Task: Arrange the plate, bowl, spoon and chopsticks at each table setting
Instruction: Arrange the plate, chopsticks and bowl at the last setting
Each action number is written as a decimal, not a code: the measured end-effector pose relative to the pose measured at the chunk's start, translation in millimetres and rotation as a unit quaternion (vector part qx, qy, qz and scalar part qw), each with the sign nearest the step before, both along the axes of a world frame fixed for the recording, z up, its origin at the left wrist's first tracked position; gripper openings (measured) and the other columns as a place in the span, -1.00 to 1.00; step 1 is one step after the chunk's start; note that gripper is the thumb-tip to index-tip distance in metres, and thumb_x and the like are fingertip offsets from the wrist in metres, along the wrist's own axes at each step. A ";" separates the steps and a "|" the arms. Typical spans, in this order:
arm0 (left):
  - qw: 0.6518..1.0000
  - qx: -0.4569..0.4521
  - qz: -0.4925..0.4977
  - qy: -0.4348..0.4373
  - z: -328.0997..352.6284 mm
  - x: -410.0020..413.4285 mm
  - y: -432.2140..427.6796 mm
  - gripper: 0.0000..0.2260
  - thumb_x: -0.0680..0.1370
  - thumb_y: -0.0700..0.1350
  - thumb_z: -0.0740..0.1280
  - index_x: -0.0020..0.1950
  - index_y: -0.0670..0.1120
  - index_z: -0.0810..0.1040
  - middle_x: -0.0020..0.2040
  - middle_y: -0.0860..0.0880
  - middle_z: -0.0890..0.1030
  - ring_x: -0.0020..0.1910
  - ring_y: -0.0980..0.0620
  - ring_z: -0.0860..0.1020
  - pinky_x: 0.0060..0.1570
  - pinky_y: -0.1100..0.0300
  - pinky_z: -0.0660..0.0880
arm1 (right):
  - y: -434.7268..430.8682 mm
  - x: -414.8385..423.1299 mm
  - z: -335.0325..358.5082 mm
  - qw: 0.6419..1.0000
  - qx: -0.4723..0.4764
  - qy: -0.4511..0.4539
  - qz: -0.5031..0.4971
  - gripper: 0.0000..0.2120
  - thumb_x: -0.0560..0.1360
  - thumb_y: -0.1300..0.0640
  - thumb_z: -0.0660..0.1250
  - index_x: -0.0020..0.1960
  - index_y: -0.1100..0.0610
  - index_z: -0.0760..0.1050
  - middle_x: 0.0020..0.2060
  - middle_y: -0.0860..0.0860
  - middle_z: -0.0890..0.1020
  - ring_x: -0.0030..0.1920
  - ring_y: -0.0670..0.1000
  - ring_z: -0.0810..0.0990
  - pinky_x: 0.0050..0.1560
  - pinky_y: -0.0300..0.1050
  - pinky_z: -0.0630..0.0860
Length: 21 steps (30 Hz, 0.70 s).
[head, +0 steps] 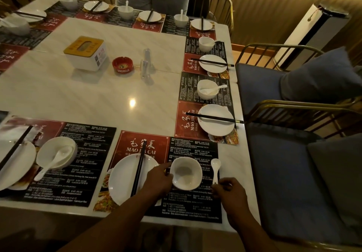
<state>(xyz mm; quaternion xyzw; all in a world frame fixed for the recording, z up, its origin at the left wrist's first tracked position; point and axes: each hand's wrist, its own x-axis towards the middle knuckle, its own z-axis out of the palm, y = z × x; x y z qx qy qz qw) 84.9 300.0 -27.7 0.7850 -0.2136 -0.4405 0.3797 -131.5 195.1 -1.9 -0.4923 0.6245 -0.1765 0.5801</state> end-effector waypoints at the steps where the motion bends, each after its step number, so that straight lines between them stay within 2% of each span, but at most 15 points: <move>1: 1.000 -0.001 0.001 -0.003 -0.2 -0.2 -1.4 -0.59 0.56 -0.22 0.35 0.37 0.09 0.51 0.00 0.05 0.61 -0.10 0.13 0.63 -0.21 0.24 0.58 | -0.2 0.3 7.0 0.999 0.009 -0.034 0.000 -0.78 0.44 0.33 0.47 0.02 0.17 0.52 -0.20 0.19 0.71 -0.19 0.20 0.71 -0.09 0.13 0.67; 4: 1.000 -0.003 0.000 -0.020 -1.5 -1.1 -4.9 -0.60 0.56 -0.22 0.35 0.36 0.10 0.52 0.04 0.03 0.62 -0.11 0.19 0.58 -0.26 0.32 0.50 | 5.6 4.0 24.5 0.997 0.017 -0.069 0.042 -0.73 0.44 0.30 0.48 0.08 0.13 0.52 -0.18 0.17 0.71 -0.12 0.21 0.70 -0.02 0.16 0.66; 7: 1.000 -0.006 0.002 -0.003 -2.6 -1.1 -6.1 -0.61 0.56 -0.20 0.36 0.36 0.08 0.52 0.09 0.03 0.62 -0.06 0.17 0.58 -0.14 0.21 0.59 | 22.3 12.0 30.2 0.994 0.021 -0.071 0.085 -0.75 0.44 0.26 0.49 0.07 0.10 0.54 -0.16 0.11 0.72 -0.14 0.11 0.72 -0.12 -0.02 0.67; 10: 1.000 -0.005 -0.013 -0.005 -1.6 3.2 -4.1 -0.67 0.57 -0.09 0.35 0.33 0.10 0.51 0.11 0.03 0.62 -0.04 0.11 0.61 -0.06 0.08 0.64 | 40.1 19.6 25.1 0.992 0.029 -0.075 0.102 -0.78 0.44 0.32 0.47 0.05 0.15 0.54 -0.20 0.13 0.71 -0.17 0.12 0.71 -0.20 -0.14 0.62; 13: 1.000 -0.007 -0.012 -0.013 -0.2 11.8 -1.2 -0.67 0.58 -0.06 0.33 0.34 0.10 0.50 0.08 0.03 0.62 -0.03 0.07 0.64 -0.02 0.03 0.65 | 49.0 26.3 20.4 0.990 0.044 -0.078 0.106 -0.78 0.44 0.36 0.46 0.04 0.21 0.53 -0.21 0.16 0.70 -0.21 0.10 0.70 -0.20 -0.13 0.63; 17: 0.999 -0.016 -0.017 -0.030 2.4 21.1 -0.2 -0.69 0.61 -0.15 0.27 0.34 0.07 0.52 -0.06 0.20 0.56 -0.09 0.18 0.62 -0.23 0.31 0.57 | 50.6 30.1 19.3 0.990 0.044 -0.075 0.111 -0.78 0.43 0.37 0.47 0.03 0.23 0.54 -0.21 0.17 0.70 -0.15 0.17 0.71 -0.09 0.03 0.68; 19: 0.999 -0.021 -0.023 -0.034 3.8 22.7 -1.1 -0.70 0.62 -0.14 0.26 0.33 0.07 0.53 -0.05 0.22 0.55 -0.05 0.17 0.61 -0.18 0.29 0.58 | 52.6 30.5 20.2 0.990 0.043 -0.067 0.120 -0.78 0.42 0.36 0.48 0.03 0.22 0.55 -0.21 0.16 0.70 -0.15 0.18 0.71 -0.08 0.01 0.67; 21: 0.999 -0.019 -0.025 -0.033 4.4 22.0 -2.2 -0.71 0.62 -0.14 0.26 0.31 0.09 0.55 -0.04 0.21 0.55 -0.02 0.15 0.61 -0.07 0.18 0.62 | 54.8 30.2 20.4 0.990 0.041 -0.057 0.121 -0.78 0.42 0.36 0.47 0.02 0.23 0.55 -0.22 0.16 0.71 -0.17 0.18 0.71 -0.12 -0.05 0.66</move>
